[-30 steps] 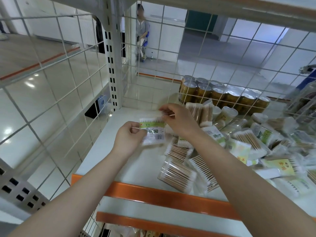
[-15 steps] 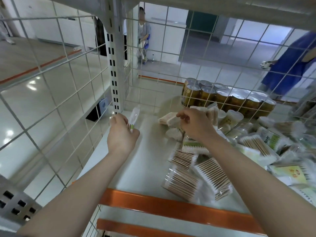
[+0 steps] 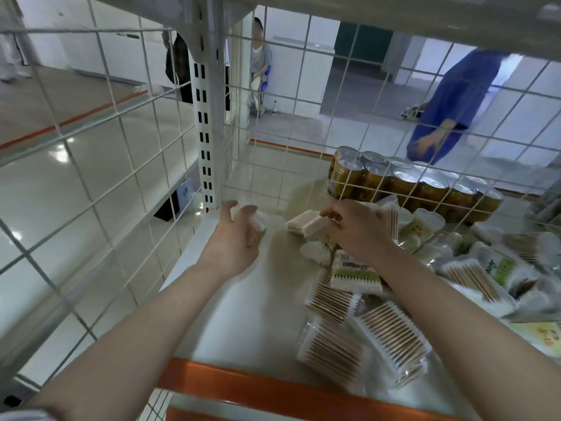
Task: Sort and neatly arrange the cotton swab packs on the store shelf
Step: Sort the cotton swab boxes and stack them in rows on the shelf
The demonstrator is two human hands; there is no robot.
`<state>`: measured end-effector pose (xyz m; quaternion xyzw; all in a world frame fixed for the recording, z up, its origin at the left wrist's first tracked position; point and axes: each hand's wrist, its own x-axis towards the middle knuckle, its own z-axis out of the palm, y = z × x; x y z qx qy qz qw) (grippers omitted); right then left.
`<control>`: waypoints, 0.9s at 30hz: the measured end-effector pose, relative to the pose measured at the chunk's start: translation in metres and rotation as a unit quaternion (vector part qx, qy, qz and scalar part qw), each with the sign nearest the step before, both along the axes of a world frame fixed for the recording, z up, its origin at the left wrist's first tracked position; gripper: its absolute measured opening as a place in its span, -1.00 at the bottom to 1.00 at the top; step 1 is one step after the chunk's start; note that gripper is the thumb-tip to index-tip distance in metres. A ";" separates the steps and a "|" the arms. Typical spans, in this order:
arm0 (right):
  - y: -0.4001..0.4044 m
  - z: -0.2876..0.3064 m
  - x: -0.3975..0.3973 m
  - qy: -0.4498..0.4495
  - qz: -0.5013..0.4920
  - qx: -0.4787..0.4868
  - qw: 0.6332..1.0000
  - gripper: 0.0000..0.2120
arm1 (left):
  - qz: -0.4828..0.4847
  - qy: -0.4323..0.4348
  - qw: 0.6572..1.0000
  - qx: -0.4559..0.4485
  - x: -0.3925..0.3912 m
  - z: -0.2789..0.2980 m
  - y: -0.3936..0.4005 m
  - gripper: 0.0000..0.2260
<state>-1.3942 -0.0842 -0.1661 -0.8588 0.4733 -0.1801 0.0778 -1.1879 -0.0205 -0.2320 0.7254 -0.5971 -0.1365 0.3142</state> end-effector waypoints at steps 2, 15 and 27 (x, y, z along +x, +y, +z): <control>-0.003 -0.001 0.002 0.015 0.002 0.001 1.000 -0.78 | 0.011 -0.060 0.998 -0.007 0.004 0.000 -0.001 -0.42; -0.014 -0.004 0.009 0.078 0.027 -0.006 0.997 -0.74 | 0.064 -0.132 0.988 -0.036 0.006 0.002 -0.033 -0.43; -0.020 -0.009 0.010 0.074 0.026 0.002 0.997 -0.72 | 0.052 -0.131 0.989 -0.034 0.004 0.006 -0.062 -0.40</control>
